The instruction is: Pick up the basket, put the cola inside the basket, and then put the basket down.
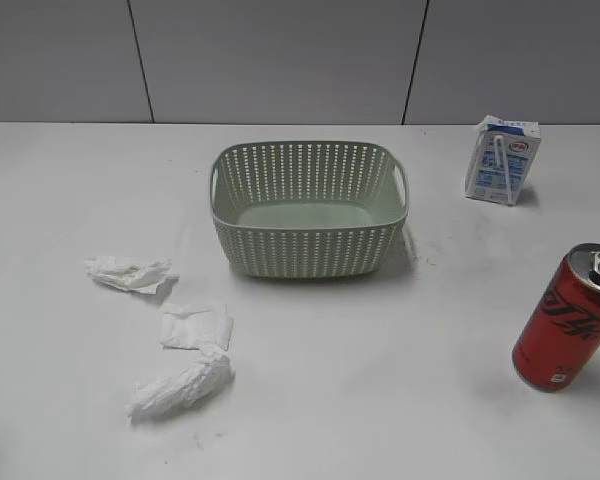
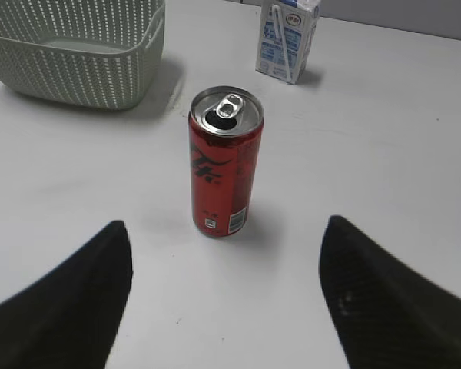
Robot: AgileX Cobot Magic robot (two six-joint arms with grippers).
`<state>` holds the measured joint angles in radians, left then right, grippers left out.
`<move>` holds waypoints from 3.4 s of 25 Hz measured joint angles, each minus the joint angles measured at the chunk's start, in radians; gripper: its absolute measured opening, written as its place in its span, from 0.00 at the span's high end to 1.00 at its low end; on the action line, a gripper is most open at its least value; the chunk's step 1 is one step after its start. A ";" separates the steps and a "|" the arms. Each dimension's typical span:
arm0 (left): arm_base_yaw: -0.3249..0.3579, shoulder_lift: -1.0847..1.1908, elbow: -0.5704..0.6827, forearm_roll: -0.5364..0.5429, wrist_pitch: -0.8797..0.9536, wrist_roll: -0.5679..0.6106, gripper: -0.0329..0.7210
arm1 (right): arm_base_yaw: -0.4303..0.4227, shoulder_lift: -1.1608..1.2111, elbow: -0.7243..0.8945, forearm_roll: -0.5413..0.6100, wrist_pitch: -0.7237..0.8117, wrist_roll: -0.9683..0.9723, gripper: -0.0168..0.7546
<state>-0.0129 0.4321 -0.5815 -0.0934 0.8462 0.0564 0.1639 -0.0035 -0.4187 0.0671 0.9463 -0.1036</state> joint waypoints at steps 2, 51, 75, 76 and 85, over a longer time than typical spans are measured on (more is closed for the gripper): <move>0.000 0.124 -0.035 -0.008 -0.013 0.000 0.19 | 0.000 0.000 0.000 0.000 0.000 0.000 0.24; -0.500 1.915 -1.385 0.015 0.299 -0.372 0.24 | 0.000 0.000 0.000 0.001 0.000 0.000 0.24; -0.490 1.862 -1.566 -0.040 0.372 -0.391 0.96 | 0.000 0.000 0.000 0.001 -0.001 0.000 0.24; -0.490 1.846 -1.544 -0.043 0.371 -0.391 0.96 | 0.000 0.000 0.000 0.001 -0.001 0.000 0.24; -0.490 1.623 -1.119 -0.040 0.377 -0.392 0.96 | 0.000 0.000 0.000 0.001 -0.001 0.000 0.24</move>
<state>-0.5028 2.0547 -1.7008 -0.1333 1.2227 -0.3355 0.1639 -0.0035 -0.4187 0.0681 0.9456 -0.1036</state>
